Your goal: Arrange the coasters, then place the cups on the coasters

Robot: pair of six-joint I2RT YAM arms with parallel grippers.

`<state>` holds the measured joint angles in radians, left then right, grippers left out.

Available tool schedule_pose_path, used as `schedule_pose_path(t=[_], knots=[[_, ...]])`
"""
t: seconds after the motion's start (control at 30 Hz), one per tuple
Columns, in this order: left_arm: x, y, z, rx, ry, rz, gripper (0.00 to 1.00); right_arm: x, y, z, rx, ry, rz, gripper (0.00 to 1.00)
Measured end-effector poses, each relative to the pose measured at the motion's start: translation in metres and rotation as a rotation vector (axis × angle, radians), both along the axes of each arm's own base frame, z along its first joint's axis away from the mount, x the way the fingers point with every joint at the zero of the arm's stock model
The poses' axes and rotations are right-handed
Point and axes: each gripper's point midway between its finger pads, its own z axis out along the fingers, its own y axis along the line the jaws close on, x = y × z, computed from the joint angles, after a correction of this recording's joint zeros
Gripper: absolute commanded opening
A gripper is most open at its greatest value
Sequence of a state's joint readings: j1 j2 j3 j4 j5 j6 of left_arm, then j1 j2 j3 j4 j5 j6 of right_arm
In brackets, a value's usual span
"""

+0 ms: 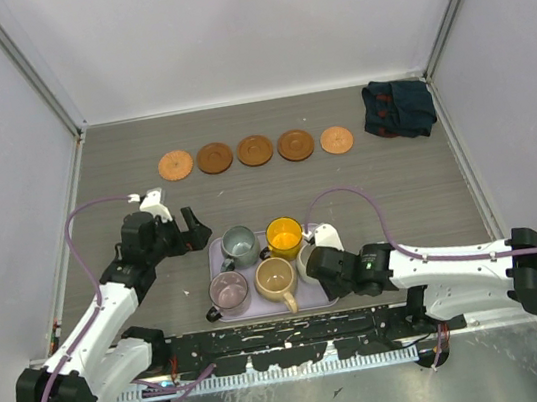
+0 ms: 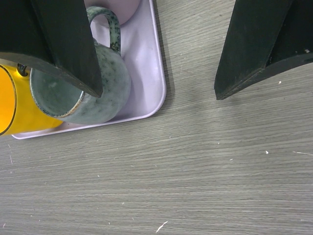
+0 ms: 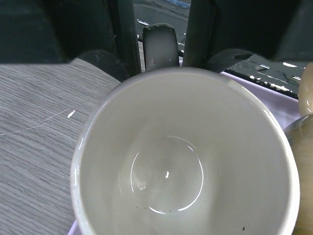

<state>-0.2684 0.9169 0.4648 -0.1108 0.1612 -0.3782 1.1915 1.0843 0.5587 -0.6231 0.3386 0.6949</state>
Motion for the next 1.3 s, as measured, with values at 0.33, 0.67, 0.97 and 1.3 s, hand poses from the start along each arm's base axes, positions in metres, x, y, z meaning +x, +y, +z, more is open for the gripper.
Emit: schedule_pose_path(t=[0.33,0.67,0.97,1.3], knots=[[-0.002,0.000,-0.003,0.002,0.006,0.000,0.98,0.004,0.000,0.001,-0.001,-0.020,-0.004,0.35],[-0.002,0.001,-0.005,0.002,0.011,0.000,0.98,0.007,0.003,0.003,0.014,-0.036,-0.002,0.01],[-0.003,0.001,-0.007,0.002,0.015,0.002,0.98,0.007,0.002,0.004,0.039,-0.052,-0.001,0.01],[-0.003,0.001,0.000,-0.005,-0.008,0.002,0.98,0.017,-0.005,0.029,0.094,-0.165,0.000,0.01]])
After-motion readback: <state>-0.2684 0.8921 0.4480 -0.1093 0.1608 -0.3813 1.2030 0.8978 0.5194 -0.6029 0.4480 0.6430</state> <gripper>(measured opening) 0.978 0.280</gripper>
